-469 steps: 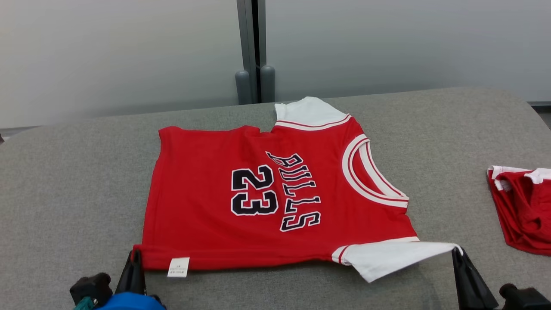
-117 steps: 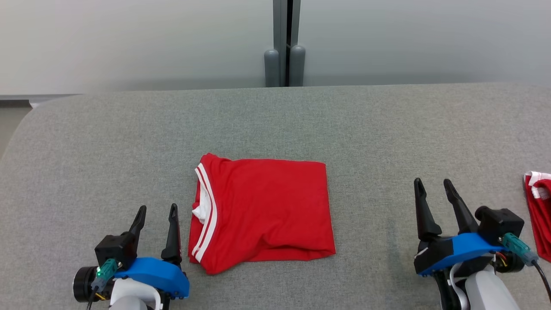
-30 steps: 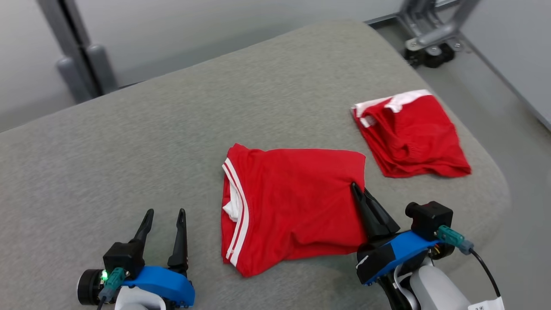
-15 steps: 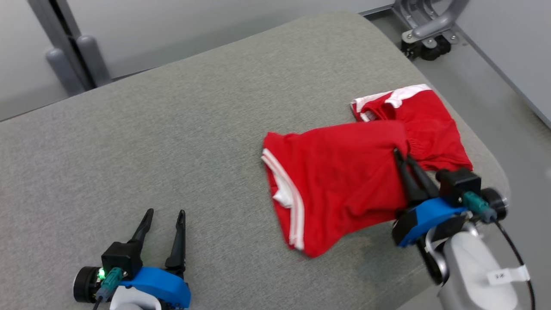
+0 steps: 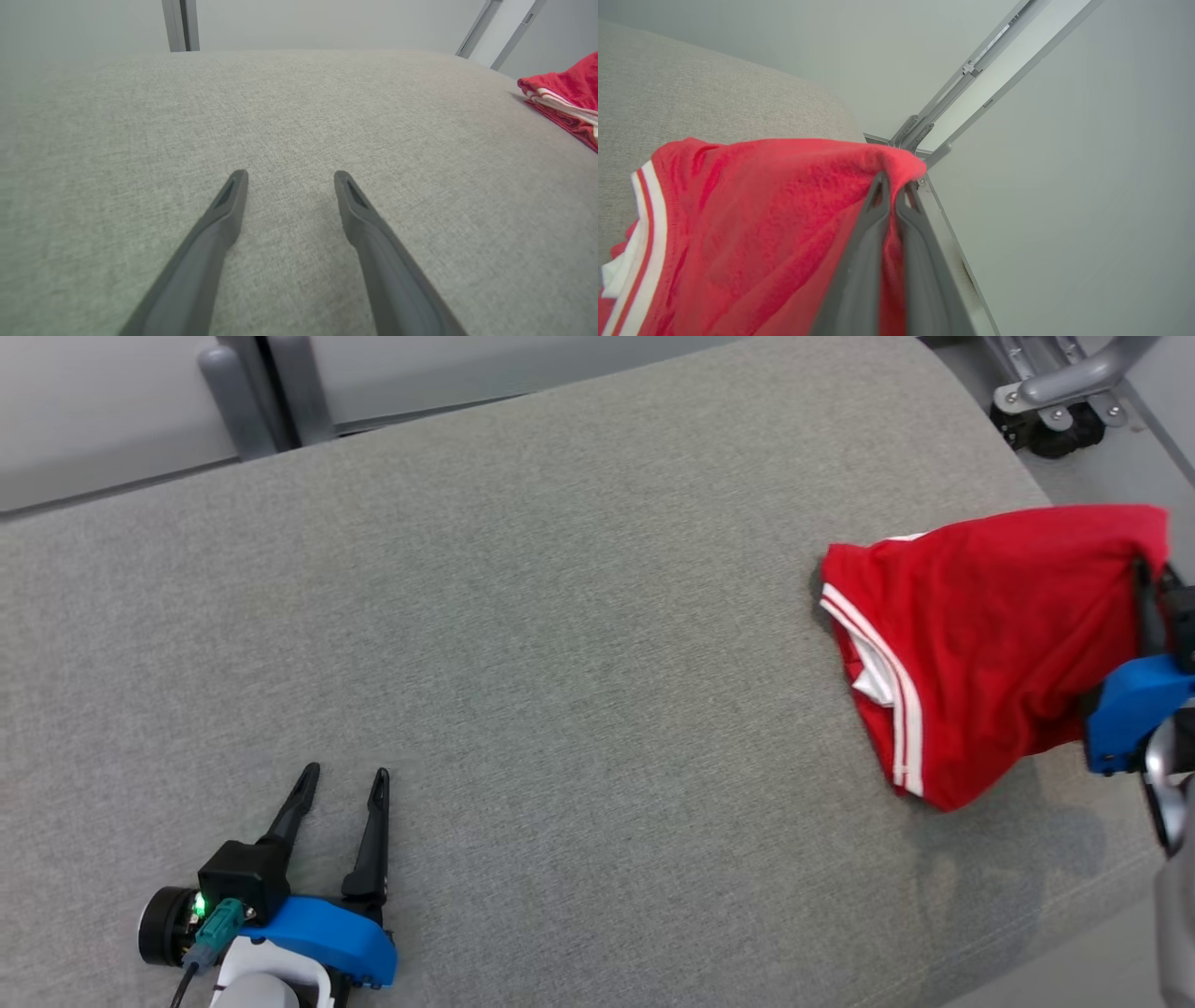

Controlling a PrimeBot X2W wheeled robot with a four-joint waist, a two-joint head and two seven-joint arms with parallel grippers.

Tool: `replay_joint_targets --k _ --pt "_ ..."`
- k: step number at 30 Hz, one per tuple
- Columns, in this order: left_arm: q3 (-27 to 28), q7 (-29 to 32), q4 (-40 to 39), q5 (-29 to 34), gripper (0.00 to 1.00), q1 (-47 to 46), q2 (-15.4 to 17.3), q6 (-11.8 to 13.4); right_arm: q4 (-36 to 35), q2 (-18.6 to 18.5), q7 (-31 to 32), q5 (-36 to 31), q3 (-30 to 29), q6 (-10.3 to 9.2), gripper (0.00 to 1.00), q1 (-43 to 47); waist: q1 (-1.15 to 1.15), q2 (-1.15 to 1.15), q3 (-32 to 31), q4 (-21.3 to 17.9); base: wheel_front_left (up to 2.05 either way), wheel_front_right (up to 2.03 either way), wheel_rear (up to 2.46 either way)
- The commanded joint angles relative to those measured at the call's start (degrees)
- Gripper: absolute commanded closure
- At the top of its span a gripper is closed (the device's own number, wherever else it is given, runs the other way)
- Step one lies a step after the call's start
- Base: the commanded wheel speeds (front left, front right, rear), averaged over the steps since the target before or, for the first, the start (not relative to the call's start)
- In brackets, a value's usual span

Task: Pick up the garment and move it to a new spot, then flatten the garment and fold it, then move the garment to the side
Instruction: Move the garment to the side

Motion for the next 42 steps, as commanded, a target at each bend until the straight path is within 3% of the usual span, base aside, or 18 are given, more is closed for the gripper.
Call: replay_joint_targets --k 1,6,7,9,10,17,23,36,42 --pt "0.2 0.1 0.7 -0.4 0.00 0.3 1.2 0.0 -1.5 -1.1 1.2 -1.5 -0.9 -0.05 1.00 -0.1 0.00 -0.01 0.8 0.9 0.00 0.00 0.00" --pt "0.0 0.1 1.4 -0.9 0.00 0.3 2.0 0.0 -4.6 -1.5 4.4 -3.9 -3.1 -0.05 1.00 0.6 0.00 -0.01 1.5 1.6 0.00 0.00 0.00" --pt "0.0 0.2 1.4 -0.9 0.00 0.2 2.1 0.0 -5.1 -1.6 4.6 -4.3 -3.8 -0.06 0.87 0.5 0.00 -0.01 1.6 1.7 0.00 0.00 0.00" --pt "0.0 0.2 1.5 -1.0 0.00 0.2 2.2 0.0 -6.0 -1.7 4.4 -4.8 -3.8 -0.05 0.44 0.8 0.00 -0.01 1.7 2.0 0.00 0.00 0.00" --pt "0.1 0.2 1.5 -1.0 0.00 0.1 2.2 0.0 -6.6 -1.1 4.2 -4.9 -4.2 -0.05 0.00 0.8 0.00 -0.01 1.7 2.1 0.00 0.00 0.00" --pt "1.1 0.1 1.6 -1.0 0.00 0.1 1.2 0.0 -9.9 3.9 -0.9 -4.5 -3.0 -0.04 0.00 -0.7 0.00 -0.01 0.2 2.7 0.00 0.00 0.00" --pt "3.9 0.0 1.5 0.0 0.00 -1.0 -0.5 0.1 -9.5 7.6 -6.8 -1.0 -0.1 -0.03 0.00 -1.0 0.00 -0.01 -1.8 5.5 0.00 0.00 0.00" --pt "7.4 0.0 1.7 4.1 0.00 -0.5 -3.8 0.9 3.1 7.9 -15.4 16.8 6.1 -0.03 0.00 5.2 0.00 -0.01 -7.5 16.4 0.00 0.00 0.00" --pt "8.9 0.0 1.3 5.3 0.00 0.8 -4.8 2.0 9.1 7.9 -16.6 20.8 9.1 -0.03 0.00 7.6 0.00 -0.01 -10.3 19.9 0.00 0.00 0.00"
